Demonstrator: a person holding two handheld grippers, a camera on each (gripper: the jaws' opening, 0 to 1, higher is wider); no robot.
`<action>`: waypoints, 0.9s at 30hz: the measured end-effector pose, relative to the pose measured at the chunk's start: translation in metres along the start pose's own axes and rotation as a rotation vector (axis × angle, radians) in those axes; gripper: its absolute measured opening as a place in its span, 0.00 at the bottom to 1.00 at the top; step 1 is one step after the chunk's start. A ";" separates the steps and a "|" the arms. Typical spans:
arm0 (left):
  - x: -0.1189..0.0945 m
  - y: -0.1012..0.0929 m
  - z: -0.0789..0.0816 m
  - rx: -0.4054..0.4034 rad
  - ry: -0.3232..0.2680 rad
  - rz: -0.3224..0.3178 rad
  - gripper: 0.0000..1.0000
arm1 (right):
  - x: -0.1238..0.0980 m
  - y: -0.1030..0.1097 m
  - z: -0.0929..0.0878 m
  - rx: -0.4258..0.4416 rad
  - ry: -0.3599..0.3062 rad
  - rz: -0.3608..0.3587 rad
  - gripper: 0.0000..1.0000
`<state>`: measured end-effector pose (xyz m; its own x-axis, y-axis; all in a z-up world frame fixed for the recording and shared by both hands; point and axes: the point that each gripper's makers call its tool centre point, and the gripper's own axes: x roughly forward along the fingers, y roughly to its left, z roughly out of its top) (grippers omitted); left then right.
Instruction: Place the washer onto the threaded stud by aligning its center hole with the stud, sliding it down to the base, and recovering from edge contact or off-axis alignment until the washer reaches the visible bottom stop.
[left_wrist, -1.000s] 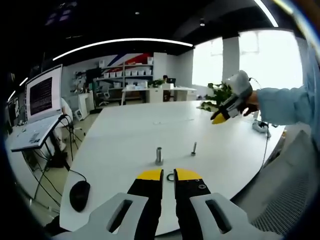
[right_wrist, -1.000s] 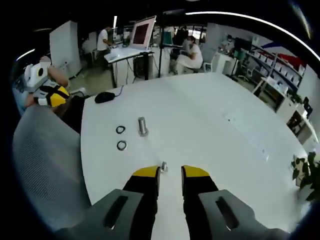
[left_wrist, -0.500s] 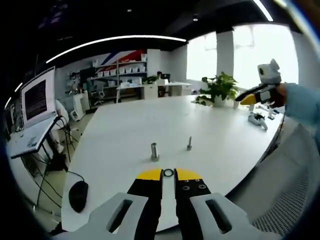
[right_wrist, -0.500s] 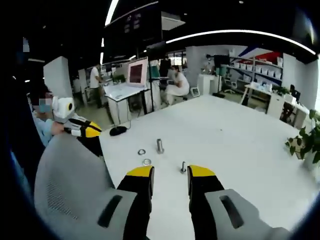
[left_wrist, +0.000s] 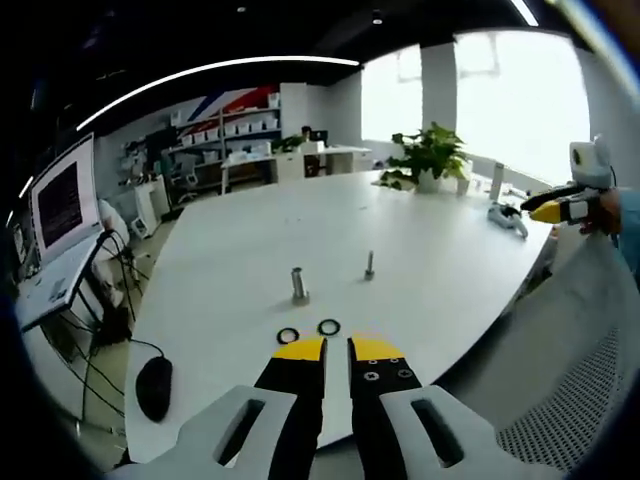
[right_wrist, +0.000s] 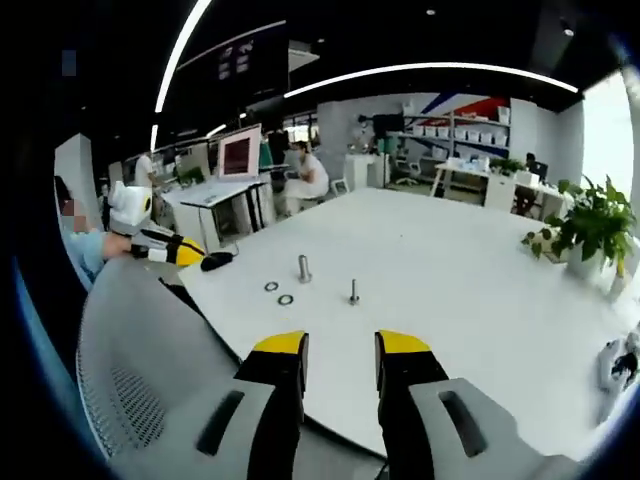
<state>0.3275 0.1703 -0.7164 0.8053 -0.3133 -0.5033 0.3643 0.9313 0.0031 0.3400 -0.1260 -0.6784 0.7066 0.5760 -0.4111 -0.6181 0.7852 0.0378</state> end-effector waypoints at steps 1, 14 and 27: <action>0.001 -0.001 -0.002 0.005 0.012 -0.004 0.06 | 0.001 0.007 -0.001 0.033 -0.008 0.012 0.28; -0.002 0.011 0.012 -0.046 -0.073 0.031 0.07 | 0.026 0.010 -0.004 -0.235 0.012 -0.055 0.27; 0.007 0.015 0.019 -0.186 -0.082 -0.062 0.09 | 0.027 -0.019 -0.015 -0.073 0.041 -0.095 0.27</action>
<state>0.3475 0.1787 -0.7031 0.8225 -0.3777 -0.4253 0.3274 0.9258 -0.1891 0.3651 -0.1290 -0.7040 0.7494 0.4885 -0.4470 -0.5735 0.8163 -0.0693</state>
